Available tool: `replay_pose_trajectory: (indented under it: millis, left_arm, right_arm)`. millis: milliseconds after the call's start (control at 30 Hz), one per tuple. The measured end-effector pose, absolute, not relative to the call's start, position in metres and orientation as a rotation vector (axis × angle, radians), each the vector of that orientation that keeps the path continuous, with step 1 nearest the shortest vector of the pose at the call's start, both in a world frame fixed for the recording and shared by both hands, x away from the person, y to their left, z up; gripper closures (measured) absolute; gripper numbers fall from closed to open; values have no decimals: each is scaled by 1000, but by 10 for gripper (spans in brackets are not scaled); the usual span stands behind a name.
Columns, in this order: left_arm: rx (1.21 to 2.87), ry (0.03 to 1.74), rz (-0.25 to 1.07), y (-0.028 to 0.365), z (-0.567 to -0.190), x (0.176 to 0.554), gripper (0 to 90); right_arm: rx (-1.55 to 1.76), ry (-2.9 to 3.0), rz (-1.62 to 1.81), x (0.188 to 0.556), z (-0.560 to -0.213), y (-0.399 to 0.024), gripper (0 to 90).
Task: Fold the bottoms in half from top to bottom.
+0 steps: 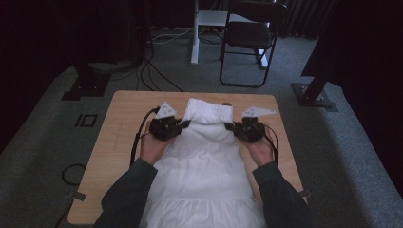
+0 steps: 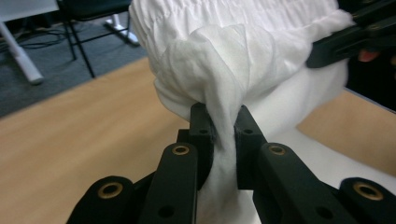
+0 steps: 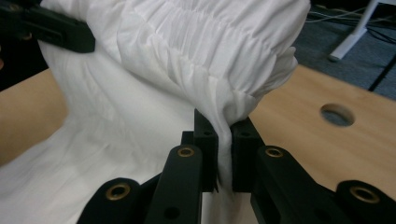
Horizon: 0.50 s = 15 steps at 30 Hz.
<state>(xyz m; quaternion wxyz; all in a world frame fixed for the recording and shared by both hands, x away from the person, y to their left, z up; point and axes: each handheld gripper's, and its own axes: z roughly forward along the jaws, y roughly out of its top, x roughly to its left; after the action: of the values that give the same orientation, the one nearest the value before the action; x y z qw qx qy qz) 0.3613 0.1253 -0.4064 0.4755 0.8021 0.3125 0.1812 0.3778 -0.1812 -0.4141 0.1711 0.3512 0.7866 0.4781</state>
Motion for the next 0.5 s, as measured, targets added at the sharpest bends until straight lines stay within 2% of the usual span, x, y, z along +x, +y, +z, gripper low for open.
replay_pose_trajectory:
  millis: [200, 267, 300, 333, 500]
  left_arm:
    - [1996, 742, 371, 136, -448, 298, 812]
    - [2003, 752, 337, 138, -458, 290, 802]
    - [2053, 789, 292, 139, -481, 278, 802]
    - [2053, 789, 292, 139, -481, 278, 802]
    - [2256, 874, 167, 128, -548, 268, 803]
  right_arm:
    - [952, 2294, 1393, 318, -441, -183, 840]
    - [950, 2311, 1384, 310, -449, -181, 840]
    - [972, 2350, 1332, 291, -472, -176, 840]
    - [972, 2350, 1332, 291, -472, -176, 840]
    - [1019, 2490, 1154, 272, -530, -162, 833]
